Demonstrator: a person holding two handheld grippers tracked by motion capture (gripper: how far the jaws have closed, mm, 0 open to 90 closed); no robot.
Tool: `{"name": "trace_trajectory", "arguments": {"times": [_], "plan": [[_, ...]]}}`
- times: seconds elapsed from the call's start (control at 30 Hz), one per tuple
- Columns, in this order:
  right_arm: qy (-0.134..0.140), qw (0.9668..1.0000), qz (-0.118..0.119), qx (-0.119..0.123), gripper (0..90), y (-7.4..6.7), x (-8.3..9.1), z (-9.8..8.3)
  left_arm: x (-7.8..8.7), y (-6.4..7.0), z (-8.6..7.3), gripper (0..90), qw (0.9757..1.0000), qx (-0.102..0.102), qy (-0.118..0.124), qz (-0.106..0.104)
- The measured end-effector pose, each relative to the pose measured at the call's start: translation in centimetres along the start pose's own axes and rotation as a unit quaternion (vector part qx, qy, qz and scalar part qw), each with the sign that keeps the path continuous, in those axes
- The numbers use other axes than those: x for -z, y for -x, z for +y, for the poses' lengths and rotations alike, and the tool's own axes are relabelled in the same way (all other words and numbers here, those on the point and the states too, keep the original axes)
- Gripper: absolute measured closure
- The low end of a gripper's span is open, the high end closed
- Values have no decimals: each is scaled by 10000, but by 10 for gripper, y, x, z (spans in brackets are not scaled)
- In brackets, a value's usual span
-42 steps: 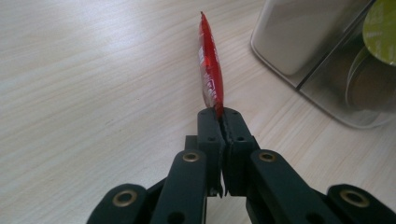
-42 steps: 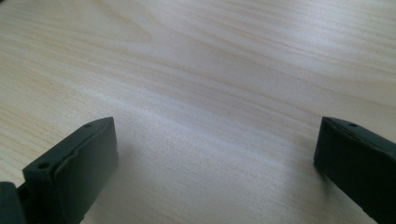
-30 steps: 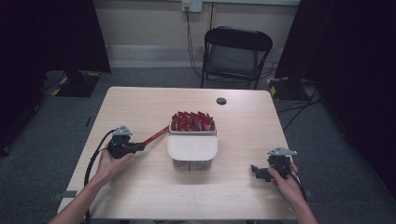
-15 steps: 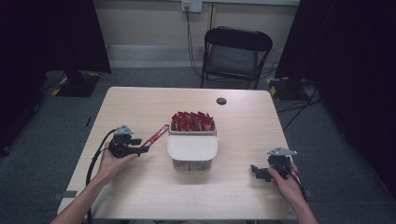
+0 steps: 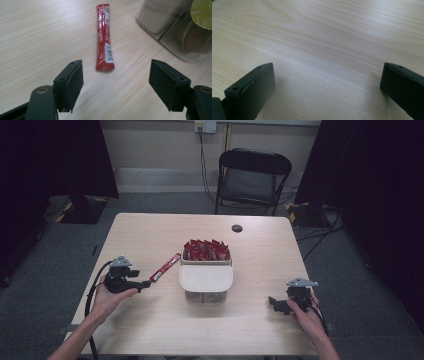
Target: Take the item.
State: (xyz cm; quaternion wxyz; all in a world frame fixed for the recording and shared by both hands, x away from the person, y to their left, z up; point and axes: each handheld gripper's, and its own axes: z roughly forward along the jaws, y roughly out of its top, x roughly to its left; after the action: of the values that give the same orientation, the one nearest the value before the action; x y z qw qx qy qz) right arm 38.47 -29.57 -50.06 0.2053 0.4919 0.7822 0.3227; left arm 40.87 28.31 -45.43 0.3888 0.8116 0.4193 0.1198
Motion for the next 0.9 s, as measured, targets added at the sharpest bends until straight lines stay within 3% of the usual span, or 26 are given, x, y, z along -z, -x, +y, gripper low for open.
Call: {"name": "trace_trajectory", "arguments": {"times": [0.13,0.27,0.37,0.5,0.53,0.67,0.83,0.9], "plan": [[-1,10000,-4,-2,0,0,0,0,5,-1,-7,355,9999,-74,-47,128],[1,10000,-6,-2,0,0,0,0,9,-3,-11,310,9994,3,-233,257],[2,10000,-5,-3,0,0,0,0,12,-6,-17,294,9989,68,-217,399],[0,10000,-5,-3,0,0,0,0,12,-12,-26,284,9964,3,-325,778],[1,10000,-4,-4,0,0,0,0,12,-15,-27,283,9963,-66,-358,778],[2,10000,-5,2,0,0,0,0,12,-24,-36,258,9947,46,-379,952],[-4,10000,-2,-2,0,0,0,0,6,-35,-46,220,9931,172,-629,978],[-4,10000,-3,-3,0,0,0,0,6,-37,-48,198,9929,193,-523,1049]]}}
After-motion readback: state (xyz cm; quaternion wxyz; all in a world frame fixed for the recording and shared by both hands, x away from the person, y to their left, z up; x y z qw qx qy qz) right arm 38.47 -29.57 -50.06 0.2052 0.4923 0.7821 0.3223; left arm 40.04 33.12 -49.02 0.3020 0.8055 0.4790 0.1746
